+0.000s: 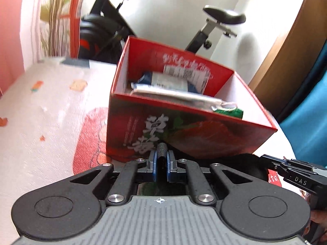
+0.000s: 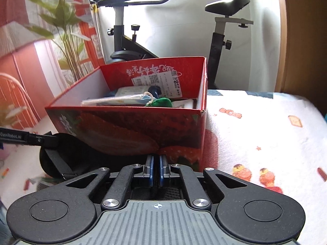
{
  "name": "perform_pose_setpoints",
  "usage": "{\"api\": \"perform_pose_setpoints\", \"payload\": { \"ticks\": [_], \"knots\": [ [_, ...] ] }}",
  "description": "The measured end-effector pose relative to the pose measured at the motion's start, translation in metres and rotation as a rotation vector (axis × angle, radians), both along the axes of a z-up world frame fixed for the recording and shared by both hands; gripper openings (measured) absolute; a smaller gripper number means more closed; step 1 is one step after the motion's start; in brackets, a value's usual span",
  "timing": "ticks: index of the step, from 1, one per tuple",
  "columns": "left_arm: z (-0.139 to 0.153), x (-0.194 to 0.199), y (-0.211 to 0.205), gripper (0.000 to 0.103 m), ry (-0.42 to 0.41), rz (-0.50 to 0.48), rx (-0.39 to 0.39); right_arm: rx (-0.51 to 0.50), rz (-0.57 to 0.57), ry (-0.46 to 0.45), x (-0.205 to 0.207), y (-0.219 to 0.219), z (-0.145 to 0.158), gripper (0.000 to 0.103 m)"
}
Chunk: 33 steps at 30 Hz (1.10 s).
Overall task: Organize soft objects
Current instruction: 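Lift the black fabric item with both tools and lower it into the box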
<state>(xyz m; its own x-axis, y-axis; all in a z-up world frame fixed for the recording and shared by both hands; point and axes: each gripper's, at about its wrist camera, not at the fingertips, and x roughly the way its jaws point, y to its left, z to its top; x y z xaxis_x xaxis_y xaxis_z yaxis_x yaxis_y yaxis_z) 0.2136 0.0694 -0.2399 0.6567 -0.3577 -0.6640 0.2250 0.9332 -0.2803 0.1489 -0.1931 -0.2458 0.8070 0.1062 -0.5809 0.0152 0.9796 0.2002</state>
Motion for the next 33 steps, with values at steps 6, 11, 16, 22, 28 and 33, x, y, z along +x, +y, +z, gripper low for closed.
{"api": "perform_pose_setpoints", "payload": {
  "ticks": [6,11,16,22,28,33],
  "knots": [
    [0.003,-0.019,-0.008,0.010,-0.069,0.028,0.063,0.201,0.001,0.049,0.000,-0.013,-0.009,0.011],
    [-0.002,-0.023,0.005,0.010,-0.034,0.056,0.045,0.252,-0.023,0.085,-0.005,-0.018,-0.020,0.021],
    [-0.003,-0.026,0.006,0.010,-0.037,0.061,0.048,0.287,-0.038,0.103,-0.010,-0.021,-0.026,0.027],
    [-0.007,-0.030,0.008,0.010,-0.022,0.063,0.044,0.293,-0.040,0.134,-0.011,-0.018,-0.031,0.041],
    [-0.013,-0.032,0.009,0.010,-0.002,0.056,0.035,0.288,-0.022,0.148,-0.008,-0.011,-0.035,0.029],
    [-0.012,-0.033,0.010,0.010,-0.008,0.059,0.024,0.215,-0.015,0.124,-0.010,-0.006,-0.027,0.015]
  ]
}}
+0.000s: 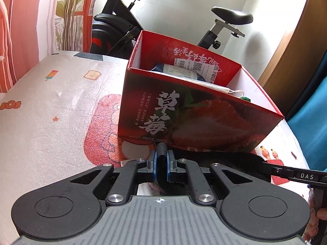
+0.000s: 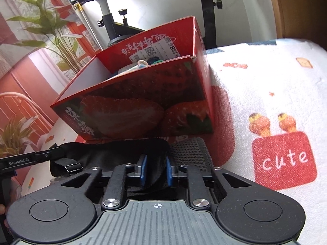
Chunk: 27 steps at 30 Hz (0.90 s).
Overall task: Organize soft objects
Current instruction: 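Lift the black fabric item with both tools and lower it into the box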
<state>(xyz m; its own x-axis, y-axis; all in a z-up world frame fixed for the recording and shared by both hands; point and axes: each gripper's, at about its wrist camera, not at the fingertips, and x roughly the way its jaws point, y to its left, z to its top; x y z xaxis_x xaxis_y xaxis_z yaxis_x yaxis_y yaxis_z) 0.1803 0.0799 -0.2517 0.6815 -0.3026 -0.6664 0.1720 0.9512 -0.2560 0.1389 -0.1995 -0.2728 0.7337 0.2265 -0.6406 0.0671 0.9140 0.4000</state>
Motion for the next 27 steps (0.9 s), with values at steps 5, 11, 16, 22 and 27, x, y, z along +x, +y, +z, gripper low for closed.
{"api": "perform_pose_setpoints", "payload": {
  "ticks": [5,11,16,22,27],
  "knots": [
    [0.008,-0.005,0.000,0.009,-0.047,-0.004,-0.006,-0.076,0.021,-0.084,-0.006,0.004,0.021,0.010],
    [0.027,-0.011,0.003,0.009,-0.115,-0.006,-0.022,-0.113,0.035,-0.170,-0.009,0.007,0.052,0.009],
    [0.045,-0.014,0.008,0.009,-0.168,-0.001,-0.035,-0.122,0.048,-0.228,-0.008,0.011,0.074,0.009],
    [0.070,-0.008,0.008,0.009,-0.244,-0.002,-0.031,-0.135,0.067,-0.284,0.003,0.012,0.100,0.009],
    [0.086,0.014,0.005,0.009,-0.246,-0.036,-0.033,-0.180,0.061,-0.302,0.021,0.011,0.113,0.009]
  ]
}}
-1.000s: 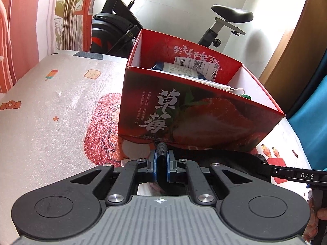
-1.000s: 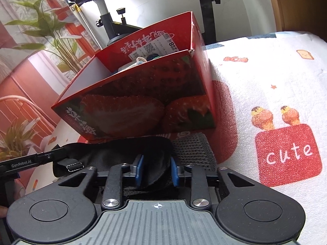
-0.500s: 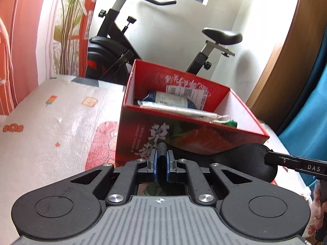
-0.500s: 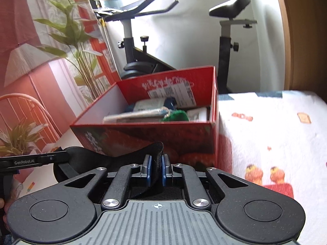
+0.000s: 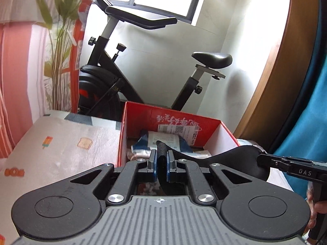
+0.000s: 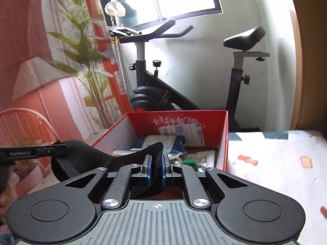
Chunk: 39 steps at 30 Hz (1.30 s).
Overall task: Organize soft objects
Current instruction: 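Lift the black fabric item with both tools and lower it into the box, then open both tools to release the black item inside the box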
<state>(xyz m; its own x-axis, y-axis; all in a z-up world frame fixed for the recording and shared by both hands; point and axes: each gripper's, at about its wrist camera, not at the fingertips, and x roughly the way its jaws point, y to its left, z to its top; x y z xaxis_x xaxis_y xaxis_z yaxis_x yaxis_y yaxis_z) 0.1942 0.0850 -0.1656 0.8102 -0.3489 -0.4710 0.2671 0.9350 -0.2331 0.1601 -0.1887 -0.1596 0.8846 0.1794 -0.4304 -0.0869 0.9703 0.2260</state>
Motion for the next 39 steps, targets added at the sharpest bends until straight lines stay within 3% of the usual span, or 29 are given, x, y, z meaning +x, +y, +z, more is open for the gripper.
{"api": "perform_pose_setpoints", "payload": {
  "ticks": [8,14,17,24,35,38,39],
  "knots": [
    [0.019,0.059,-0.018,0.009,-0.044,-0.012,0.111,-0.025,-0.017,-0.001,0.056,-0.011,0.002,0.009],
    [0.018,0.106,-0.052,0.009,-0.085,-0.010,0.248,-0.101,-0.047,0.024,0.114,-0.015,-0.002,0.009],
    [0.005,0.127,-0.071,0.009,-0.048,-0.017,0.293,-0.137,-0.057,0.071,0.142,-0.015,-0.016,0.009],
    [-0.038,0.156,-0.084,0.009,0.124,-0.055,0.354,-0.192,-0.011,0.263,0.180,-0.001,-0.061,0.008],
    [-0.048,0.166,-0.076,0.010,0.195,-0.088,0.393,-0.242,-0.045,0.346,0.189,0.005,-0.064,0.009],
    [-0.043,0.166,-0.074,0.019,0.196,-0.110,0.403,-0.262,-0.076,0.351,0.188,0.004,-0.063,0.015],
    [-0.041,0.165,-0.074,0.033,0.196,-0.118,0.405,-0.268,-0.084,0.351,0.187,0.004,-0.062,0.016]
  ]
}}
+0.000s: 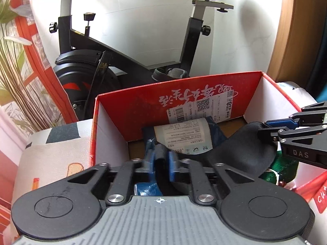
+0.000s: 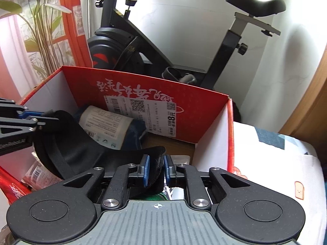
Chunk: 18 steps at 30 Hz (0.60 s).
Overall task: Organize soft objects
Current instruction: 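Open both tools to release the black item inside the box, then move the left tool down to the clear bag of green cables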
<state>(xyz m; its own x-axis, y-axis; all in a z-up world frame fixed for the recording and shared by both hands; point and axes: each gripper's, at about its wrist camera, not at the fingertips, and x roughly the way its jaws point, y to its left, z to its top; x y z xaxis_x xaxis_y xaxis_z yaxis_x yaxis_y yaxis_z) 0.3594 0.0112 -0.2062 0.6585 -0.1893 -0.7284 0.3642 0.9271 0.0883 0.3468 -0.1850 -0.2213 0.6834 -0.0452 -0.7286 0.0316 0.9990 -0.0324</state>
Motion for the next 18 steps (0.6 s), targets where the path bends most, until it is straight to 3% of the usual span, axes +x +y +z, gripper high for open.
{"api": "perform_pose_setpoints", "payload": {
  "ticks": [1,3,8,9,11,13,16,18],
  "knots": [
    [0.003,-0.001,0.000,0.049,-0.002,-0.005,0.001,-0.003,-0.005,-0.003,-0.001,0.000,0.001,0.020],
    [0.010,-0.005,0.001,0.060,-0.025,-0.011,-0.002,0.001,-0.013,-0.016,-0.006,-0.003,0.005,0.021],
    [0.027,-0.014,0.006,0.068,-0.052,-0.008,-0.049,0.020,-0.018,-0.067,-0.020,-0.005,0.022,0.029],
    [0.031,-0.017,0.008,0.073,-0.054,-0.011,-0.070,0.038,-0.015,-0.090,-0.026,-0.007,0.027,0.031],
    [0.038,-0.026,0.010,0.084,-0.069,-0.019,-0.101,0.073,-0.015,-0.128,-0.037,-0.009,0.034,0.049],
    [0.045,-0.037,0.011,0.097,-0.097,-0.021,-0.114,0.100,-0.021,-0.166,-0.049,-0.010,0.041,0.057],
    [0.053,-0.052,0.016,0.103,-0.107,-0.023,-0.149,0.120,-0.041,-0.205,-0.068,-0.010,0.049,0.060],
    [0.056,-0.061,0.021,0.103,-0.102,-0.014,-0.178,0.127,-0.053,-0.231,-0.082,-0.010,0.053,0.072]
  ]
}}
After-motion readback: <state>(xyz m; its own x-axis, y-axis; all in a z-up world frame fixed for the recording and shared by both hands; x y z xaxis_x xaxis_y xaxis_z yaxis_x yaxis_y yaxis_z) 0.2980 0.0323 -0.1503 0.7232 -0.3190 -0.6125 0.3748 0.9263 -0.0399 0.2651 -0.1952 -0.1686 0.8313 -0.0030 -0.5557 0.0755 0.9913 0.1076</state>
